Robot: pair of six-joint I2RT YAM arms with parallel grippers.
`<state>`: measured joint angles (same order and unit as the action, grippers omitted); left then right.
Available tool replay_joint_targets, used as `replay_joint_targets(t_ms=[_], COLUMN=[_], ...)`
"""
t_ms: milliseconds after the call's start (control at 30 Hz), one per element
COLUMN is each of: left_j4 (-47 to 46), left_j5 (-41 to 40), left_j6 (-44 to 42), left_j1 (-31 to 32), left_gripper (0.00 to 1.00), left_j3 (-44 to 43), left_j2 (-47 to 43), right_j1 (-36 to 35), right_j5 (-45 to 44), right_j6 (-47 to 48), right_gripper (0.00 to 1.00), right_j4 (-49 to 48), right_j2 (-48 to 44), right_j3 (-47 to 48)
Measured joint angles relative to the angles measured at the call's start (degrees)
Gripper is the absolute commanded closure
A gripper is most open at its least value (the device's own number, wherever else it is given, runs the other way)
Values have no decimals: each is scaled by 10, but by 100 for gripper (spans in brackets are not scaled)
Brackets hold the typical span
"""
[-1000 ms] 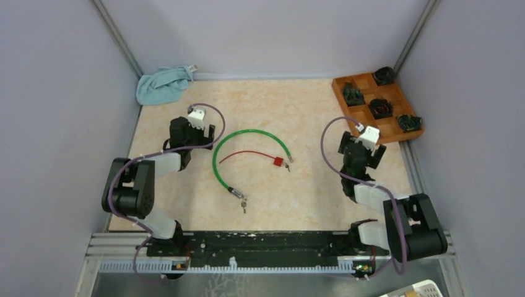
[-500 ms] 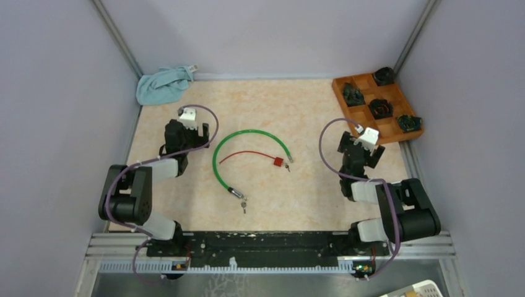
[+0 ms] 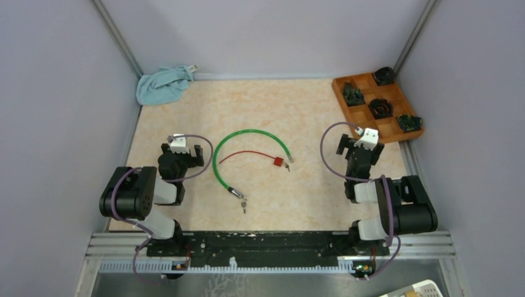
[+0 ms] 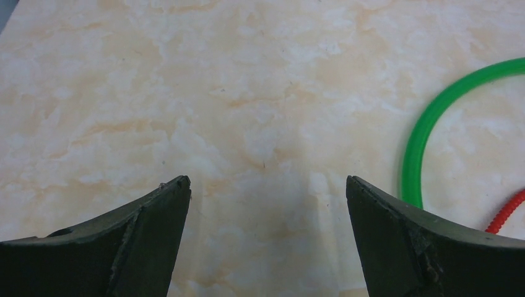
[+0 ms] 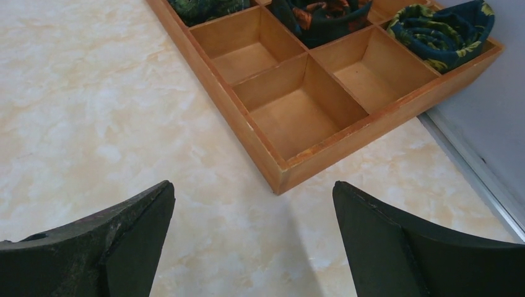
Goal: Unlock with the key
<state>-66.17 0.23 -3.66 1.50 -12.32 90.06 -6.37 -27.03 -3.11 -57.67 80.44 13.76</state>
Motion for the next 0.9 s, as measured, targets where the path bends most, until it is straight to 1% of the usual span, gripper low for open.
replay_joint_targets(t_ms=[100, 267, 400, 900], left_j4=[-33, -38, -40, -40], left_j5=[8, 15, 20, 22], left_j6=[-2, -5, -6, -7], left_j1=[0, 0, 0, 0], left_gripper=[1, 1, 1, 1], left_j3=[13, -12, -12, -12], left_j2=[4, 5, 5, 5], right_j1=[18, 25, 28, 28], right_j5=[52, 105, 122, 137], right_j6=[7, 11, 15, 16], right_gripper=[1, 1, 1, 1], right_j4=[-28, -38, -62, -75], right_j2=[12, 19, 19, 20], right_j3=[-23, -28, -32, -32])
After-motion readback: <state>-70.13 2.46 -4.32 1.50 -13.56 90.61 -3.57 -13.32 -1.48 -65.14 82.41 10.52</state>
